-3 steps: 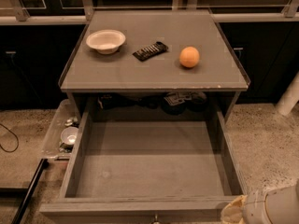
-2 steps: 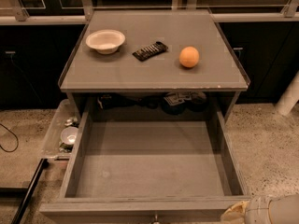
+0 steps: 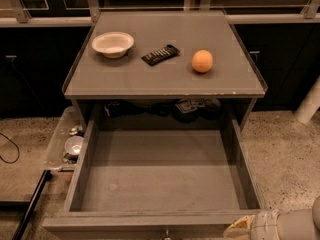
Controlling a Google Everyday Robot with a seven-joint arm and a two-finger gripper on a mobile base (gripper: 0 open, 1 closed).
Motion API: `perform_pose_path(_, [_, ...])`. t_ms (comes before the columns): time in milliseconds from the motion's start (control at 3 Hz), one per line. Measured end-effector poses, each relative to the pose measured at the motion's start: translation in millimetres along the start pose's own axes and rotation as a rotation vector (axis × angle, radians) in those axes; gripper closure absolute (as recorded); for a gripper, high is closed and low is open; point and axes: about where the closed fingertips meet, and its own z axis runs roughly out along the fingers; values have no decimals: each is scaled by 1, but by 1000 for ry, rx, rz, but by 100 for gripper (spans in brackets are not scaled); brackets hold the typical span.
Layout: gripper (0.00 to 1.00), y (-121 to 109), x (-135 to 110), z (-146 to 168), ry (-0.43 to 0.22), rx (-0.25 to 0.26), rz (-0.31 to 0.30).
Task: Close top drawer
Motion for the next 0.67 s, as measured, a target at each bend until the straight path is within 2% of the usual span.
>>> perform_pose_path(667, [34, -3, 0, 2, -7, 21, 1])
